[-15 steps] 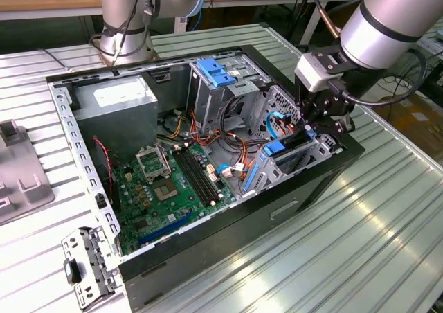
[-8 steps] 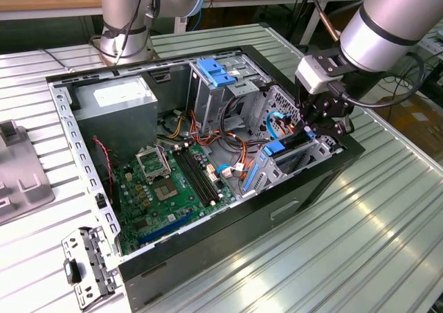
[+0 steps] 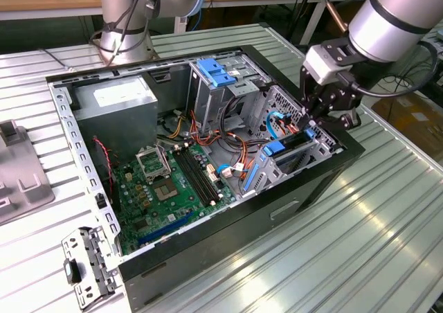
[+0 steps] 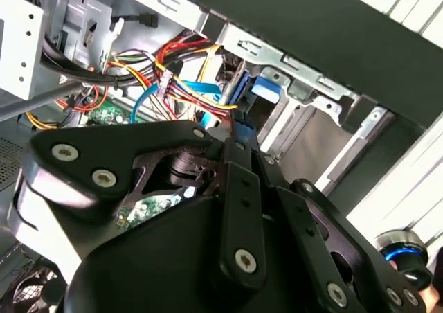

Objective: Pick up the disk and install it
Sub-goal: 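Insert the first disk wire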

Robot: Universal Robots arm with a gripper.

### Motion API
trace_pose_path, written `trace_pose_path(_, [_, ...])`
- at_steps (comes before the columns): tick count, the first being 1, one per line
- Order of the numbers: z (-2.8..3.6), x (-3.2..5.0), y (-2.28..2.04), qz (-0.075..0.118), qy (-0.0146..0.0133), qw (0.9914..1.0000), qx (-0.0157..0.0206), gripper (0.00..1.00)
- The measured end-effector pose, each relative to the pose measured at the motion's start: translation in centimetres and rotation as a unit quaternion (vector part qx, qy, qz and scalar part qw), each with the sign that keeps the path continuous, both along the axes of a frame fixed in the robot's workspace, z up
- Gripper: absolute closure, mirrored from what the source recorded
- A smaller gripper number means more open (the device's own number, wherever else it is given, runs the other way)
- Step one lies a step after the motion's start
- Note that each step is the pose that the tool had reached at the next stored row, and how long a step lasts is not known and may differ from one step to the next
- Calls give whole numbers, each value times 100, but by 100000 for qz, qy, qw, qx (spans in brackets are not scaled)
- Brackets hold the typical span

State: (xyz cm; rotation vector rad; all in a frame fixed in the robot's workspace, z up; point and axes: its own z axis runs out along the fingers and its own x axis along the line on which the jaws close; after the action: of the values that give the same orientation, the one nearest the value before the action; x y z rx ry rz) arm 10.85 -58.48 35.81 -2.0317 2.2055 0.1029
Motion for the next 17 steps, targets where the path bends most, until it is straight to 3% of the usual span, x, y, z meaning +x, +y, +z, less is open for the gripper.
trace_pose_path(11, [106,304,0,-1,346,99998,564,89])
trace_pose_path(17, [131,316,0,0,355,99998,579,89])
